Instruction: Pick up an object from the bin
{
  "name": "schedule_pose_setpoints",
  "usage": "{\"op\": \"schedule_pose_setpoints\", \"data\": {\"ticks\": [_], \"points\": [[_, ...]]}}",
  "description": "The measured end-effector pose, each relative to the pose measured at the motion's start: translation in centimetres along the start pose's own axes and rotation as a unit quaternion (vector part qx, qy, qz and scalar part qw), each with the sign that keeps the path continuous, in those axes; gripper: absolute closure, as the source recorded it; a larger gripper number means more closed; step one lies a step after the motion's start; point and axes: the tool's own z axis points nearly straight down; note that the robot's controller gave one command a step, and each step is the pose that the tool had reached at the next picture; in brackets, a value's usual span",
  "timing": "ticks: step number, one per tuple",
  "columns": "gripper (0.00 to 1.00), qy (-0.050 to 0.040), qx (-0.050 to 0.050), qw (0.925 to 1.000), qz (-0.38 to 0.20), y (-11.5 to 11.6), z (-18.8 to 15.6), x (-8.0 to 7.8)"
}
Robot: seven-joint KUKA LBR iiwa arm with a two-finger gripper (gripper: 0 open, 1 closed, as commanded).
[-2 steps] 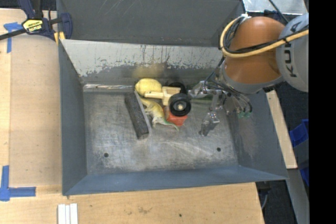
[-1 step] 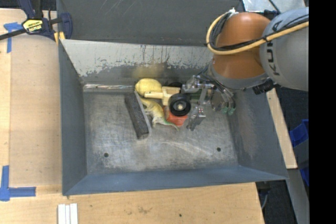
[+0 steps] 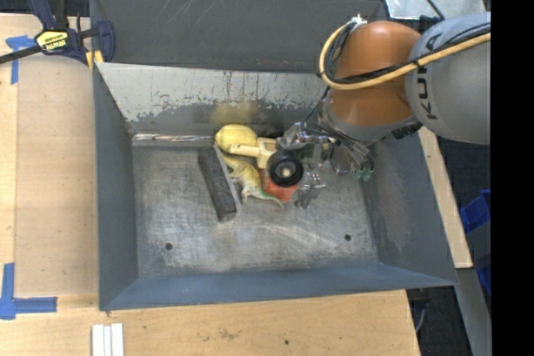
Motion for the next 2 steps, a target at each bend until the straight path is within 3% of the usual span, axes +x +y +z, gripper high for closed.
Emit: {"op": "schedule_pose_setpoints", "data": {"ticks": [1, 2], "points": [[0.00, -0.0103, -0.001, 0.9976, 0.068, -0.6, 1.3, 0.1], [1.00, -0.0052, -0.001, 0.9980, 0.062, -2.7, 5.2, 2.1]]}}
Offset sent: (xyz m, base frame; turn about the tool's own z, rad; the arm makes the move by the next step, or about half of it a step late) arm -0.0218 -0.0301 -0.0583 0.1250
